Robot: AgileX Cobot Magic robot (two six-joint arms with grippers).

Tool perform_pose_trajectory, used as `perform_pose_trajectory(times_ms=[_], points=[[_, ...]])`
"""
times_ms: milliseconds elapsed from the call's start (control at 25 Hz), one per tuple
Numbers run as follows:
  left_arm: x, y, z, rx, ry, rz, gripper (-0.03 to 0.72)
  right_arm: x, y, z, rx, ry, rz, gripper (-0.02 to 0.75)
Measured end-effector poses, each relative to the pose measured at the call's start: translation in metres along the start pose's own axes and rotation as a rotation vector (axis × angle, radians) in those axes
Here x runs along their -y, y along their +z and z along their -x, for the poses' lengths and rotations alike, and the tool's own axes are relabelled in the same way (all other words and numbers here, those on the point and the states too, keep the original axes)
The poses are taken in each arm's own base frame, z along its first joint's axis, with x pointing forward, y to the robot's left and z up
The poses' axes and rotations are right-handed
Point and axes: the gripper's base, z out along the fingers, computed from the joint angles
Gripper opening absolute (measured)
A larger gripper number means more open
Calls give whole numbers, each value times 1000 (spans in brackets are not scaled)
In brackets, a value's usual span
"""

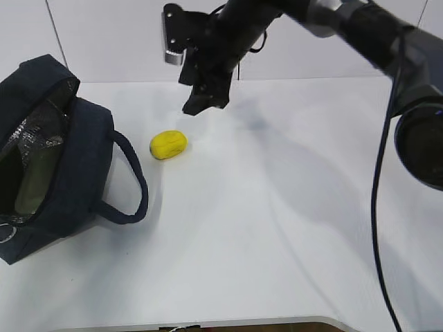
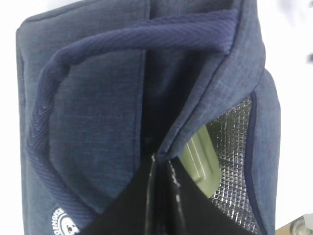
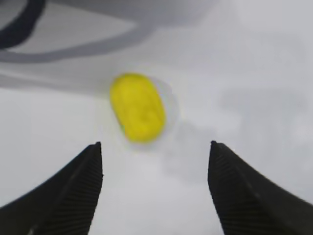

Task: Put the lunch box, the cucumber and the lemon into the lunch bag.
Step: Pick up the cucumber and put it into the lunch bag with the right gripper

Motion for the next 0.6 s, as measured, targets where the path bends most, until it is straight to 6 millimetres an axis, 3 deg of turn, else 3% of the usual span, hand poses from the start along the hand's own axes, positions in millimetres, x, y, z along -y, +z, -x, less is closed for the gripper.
perform_pose_trajectory(times_ms=[320,440,600], points=[[0,0,0,0,2,0,-12,17,-27,-46,84,-77,-55,535],[0,0,0,0,7,0,-12,18,-18,-60,91,-94,-54,535],[0,0,0,0,13,0,-12,18,16,-75,102,-85,-83,534]])
